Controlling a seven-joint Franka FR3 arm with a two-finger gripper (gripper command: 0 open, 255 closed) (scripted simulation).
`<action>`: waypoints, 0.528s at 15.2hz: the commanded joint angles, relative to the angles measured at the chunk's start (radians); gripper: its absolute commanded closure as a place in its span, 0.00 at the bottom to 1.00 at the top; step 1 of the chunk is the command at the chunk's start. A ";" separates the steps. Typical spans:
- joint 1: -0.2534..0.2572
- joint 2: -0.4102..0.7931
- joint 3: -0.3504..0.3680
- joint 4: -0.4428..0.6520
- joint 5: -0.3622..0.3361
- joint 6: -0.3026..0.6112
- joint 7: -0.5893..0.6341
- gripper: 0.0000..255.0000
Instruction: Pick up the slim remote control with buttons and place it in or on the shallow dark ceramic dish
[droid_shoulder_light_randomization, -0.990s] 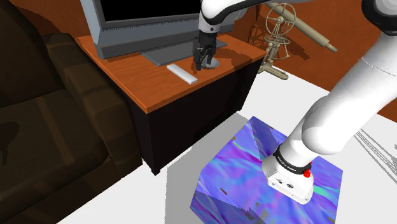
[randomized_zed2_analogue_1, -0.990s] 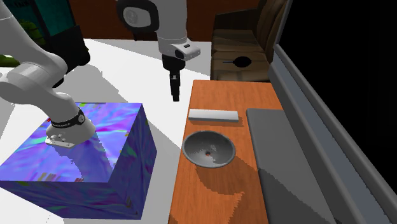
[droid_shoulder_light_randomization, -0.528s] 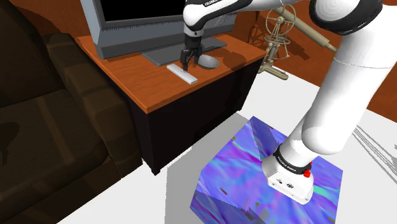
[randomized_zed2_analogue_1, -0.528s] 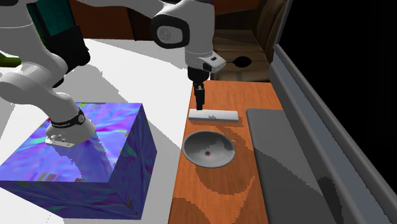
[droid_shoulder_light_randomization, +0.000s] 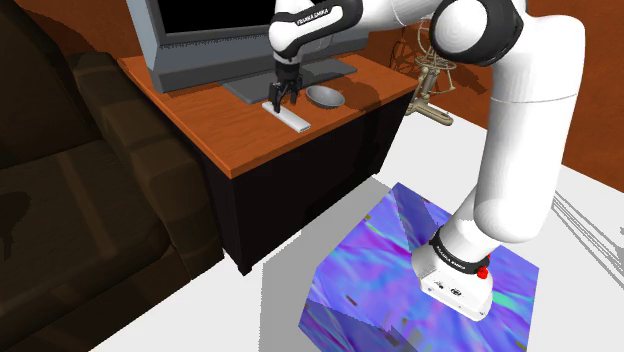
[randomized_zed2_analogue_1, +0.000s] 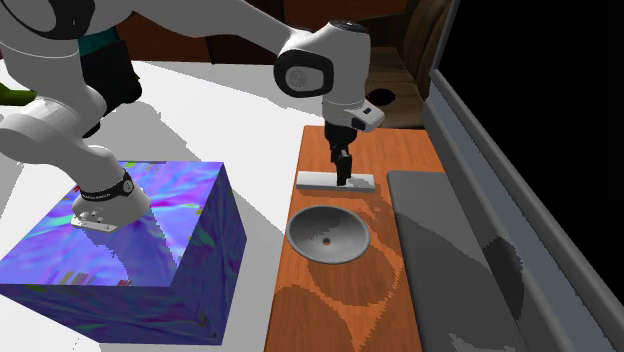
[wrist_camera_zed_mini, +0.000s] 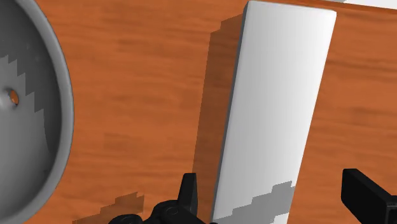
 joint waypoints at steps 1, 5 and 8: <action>-0.001 0.013 0.000 -0.008 0.001 0.022 -0.001 0.00; -0.001 0.034 0.001 -0.025 0.002 0.061 -0.001 0.00; -0.001 0.035 0.001 -0.025 0.002 0.061 -0.001 0.00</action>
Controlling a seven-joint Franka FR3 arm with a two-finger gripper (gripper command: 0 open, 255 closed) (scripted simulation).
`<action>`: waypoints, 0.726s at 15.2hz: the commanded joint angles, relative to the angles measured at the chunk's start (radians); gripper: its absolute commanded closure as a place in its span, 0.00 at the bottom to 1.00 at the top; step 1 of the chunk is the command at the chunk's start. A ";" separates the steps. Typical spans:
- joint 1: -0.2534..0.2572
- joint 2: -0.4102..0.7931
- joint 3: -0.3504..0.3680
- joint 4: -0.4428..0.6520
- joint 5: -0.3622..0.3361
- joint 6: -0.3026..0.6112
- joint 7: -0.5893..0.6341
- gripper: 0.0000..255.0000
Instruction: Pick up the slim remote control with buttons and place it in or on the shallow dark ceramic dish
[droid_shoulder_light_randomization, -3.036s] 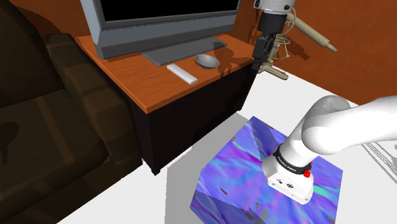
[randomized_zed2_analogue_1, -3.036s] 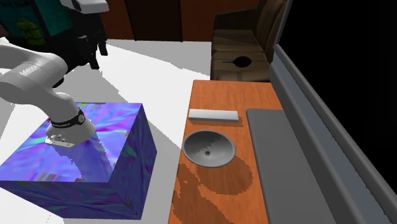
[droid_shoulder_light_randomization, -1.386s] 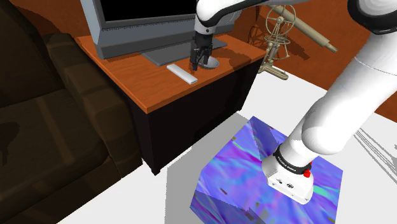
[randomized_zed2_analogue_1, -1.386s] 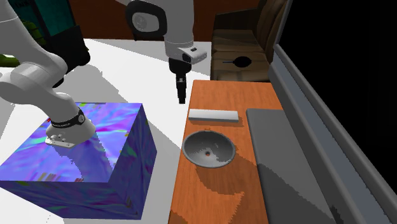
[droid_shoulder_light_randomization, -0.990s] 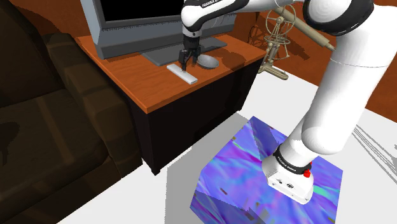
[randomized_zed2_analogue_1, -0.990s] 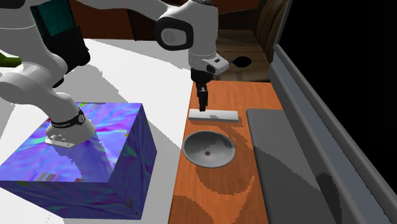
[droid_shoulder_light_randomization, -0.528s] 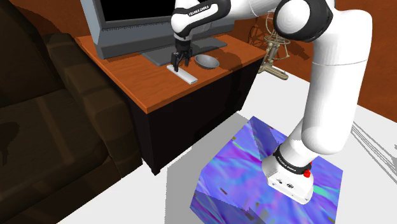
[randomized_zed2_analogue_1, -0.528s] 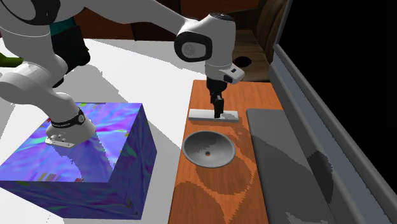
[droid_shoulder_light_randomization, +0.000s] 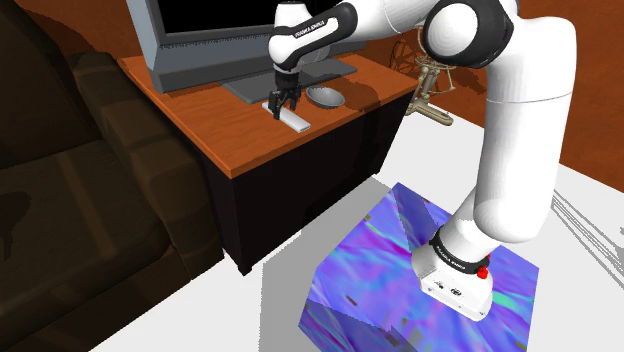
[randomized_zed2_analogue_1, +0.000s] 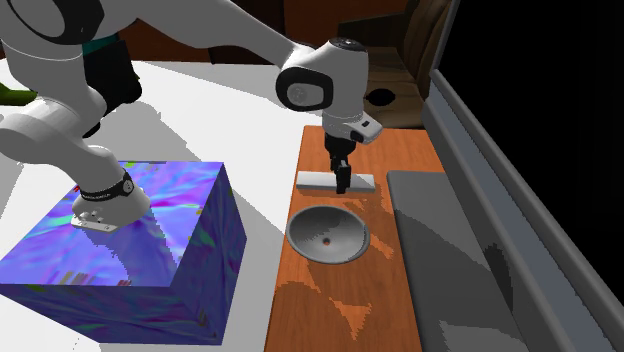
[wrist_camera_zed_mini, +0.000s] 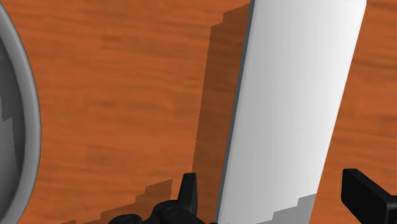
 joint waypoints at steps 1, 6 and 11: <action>0.000 0.001 0.000 0.000 0.000 0.001 0.000 0.00; 0.000 0.001 0.000 0.000 0.000 0.001 0.000 1.00; 0.000 0.001 0.000 0.000 0.000 0.001 0.000 1.00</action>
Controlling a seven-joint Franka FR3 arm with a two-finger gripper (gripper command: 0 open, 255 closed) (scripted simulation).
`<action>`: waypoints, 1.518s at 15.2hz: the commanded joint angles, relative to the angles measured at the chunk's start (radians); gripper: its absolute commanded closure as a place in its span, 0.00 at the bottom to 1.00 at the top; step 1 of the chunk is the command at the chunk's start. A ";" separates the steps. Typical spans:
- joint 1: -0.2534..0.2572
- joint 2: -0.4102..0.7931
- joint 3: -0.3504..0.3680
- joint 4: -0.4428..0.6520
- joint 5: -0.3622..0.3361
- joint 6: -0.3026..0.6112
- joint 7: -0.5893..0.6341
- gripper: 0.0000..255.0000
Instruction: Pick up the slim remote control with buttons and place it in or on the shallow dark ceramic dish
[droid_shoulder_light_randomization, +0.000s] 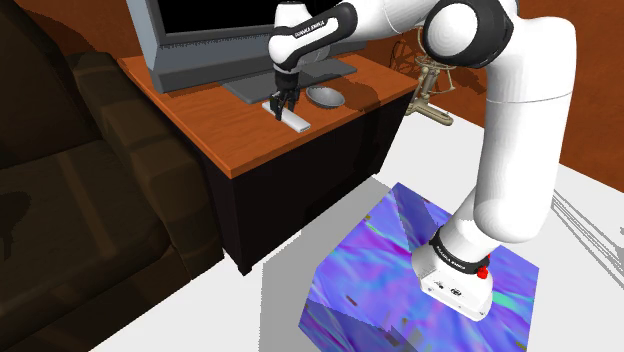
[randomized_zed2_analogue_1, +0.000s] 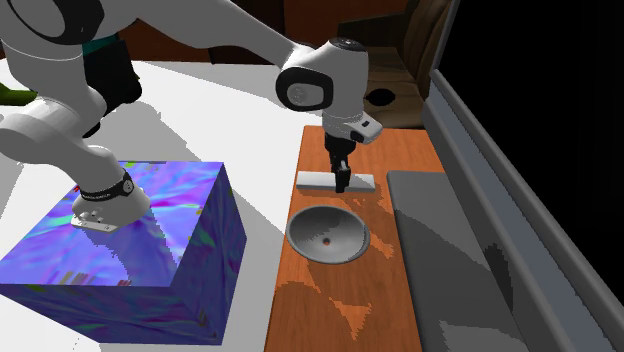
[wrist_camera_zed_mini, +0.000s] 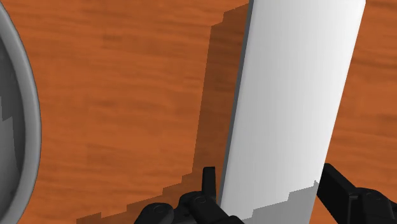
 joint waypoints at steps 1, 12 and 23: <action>0.000 0.000 0.000 0.000 0.000 0.000 0.000 1.00; 0.001 -0.047 -0.001 0.051 -0.002 -0.100 0.000 1.00; 0.001 -0.086 -0.002 0.143 -0.004 -0.230 0.000 1.00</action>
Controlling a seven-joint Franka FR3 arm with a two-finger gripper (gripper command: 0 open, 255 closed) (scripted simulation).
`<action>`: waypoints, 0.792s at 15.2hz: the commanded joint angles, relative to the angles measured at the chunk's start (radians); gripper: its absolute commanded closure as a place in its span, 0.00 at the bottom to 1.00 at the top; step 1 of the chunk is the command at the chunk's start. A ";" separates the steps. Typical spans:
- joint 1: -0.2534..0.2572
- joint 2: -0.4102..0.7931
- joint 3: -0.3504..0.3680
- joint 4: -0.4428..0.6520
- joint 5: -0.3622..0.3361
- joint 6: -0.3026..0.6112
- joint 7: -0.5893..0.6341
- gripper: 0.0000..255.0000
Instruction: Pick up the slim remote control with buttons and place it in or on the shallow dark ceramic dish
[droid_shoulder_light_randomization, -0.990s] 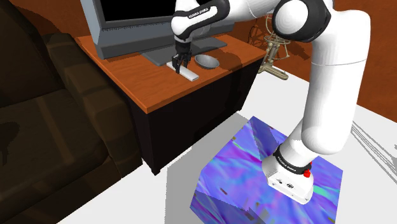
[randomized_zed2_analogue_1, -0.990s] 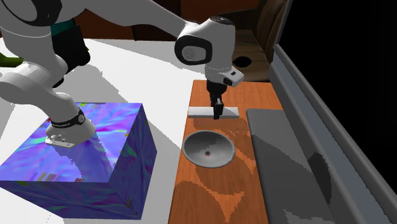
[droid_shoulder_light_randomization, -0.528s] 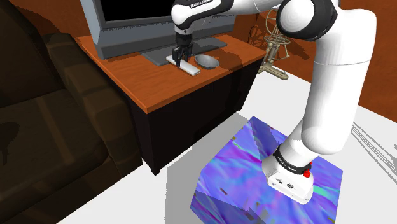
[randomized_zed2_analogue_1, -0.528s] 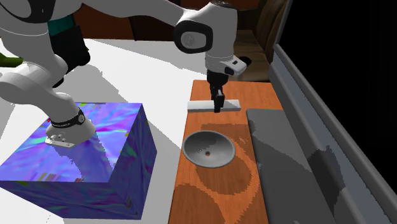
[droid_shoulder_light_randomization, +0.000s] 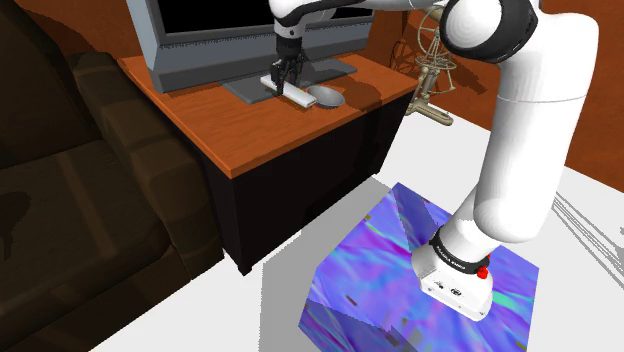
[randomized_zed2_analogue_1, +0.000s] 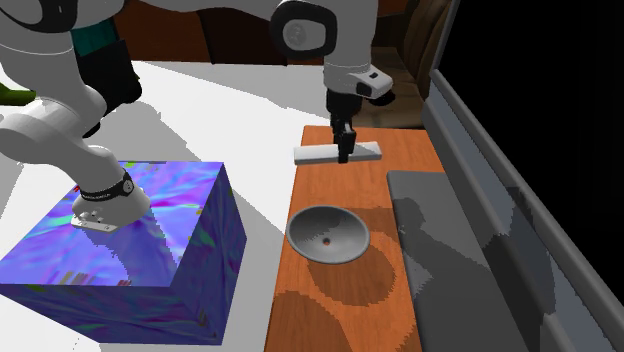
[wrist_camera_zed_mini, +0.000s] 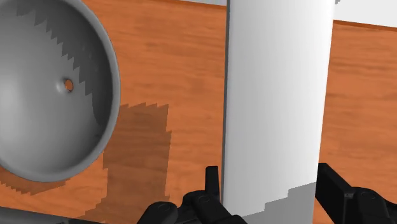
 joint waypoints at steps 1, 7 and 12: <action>0.000 -0.005 0.000 0.018 0.000 -0.023 0.000 1.00; -0.044 -0.020 -0.018 0.026 0.007 -0.046 -0.063 1.00; -0.117 -0.020 -0.048 0.029 0.020 -0.048 -0.168 1.00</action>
